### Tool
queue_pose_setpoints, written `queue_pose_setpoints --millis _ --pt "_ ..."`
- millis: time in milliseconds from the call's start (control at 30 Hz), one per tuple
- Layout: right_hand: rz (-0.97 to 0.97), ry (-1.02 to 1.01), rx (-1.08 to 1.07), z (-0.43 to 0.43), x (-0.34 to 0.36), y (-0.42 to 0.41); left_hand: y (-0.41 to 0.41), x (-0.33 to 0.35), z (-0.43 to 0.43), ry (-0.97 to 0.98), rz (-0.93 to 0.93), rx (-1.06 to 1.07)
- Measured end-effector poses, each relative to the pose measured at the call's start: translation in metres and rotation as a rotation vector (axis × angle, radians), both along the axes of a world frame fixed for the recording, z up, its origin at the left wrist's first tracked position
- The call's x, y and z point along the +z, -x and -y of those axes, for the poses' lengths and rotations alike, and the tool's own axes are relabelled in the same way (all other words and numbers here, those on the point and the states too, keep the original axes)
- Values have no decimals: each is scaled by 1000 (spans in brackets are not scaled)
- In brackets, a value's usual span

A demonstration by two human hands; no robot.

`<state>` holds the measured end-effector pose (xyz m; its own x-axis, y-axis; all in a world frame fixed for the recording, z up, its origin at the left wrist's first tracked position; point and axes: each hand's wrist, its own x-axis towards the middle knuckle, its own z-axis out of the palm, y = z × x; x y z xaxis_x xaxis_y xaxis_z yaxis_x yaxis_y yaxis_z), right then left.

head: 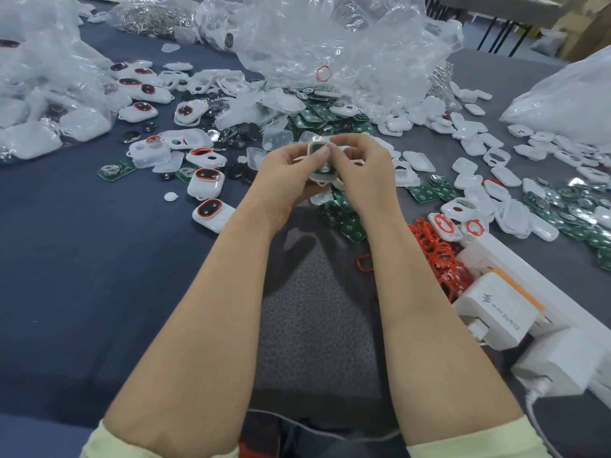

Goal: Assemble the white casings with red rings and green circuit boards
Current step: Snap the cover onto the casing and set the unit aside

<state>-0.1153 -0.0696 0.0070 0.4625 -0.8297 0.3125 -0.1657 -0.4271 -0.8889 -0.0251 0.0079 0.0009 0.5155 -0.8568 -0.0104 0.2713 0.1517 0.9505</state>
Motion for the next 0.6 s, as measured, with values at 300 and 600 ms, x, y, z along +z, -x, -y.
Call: queue_pose_setpoints --millis 300,600 --pt "-30 -117 -10 3 -5 -5 2 -6 1 -6 203 48" --pt "27 -174 2 0 -5 -5 4 -6 2 0 216 79"
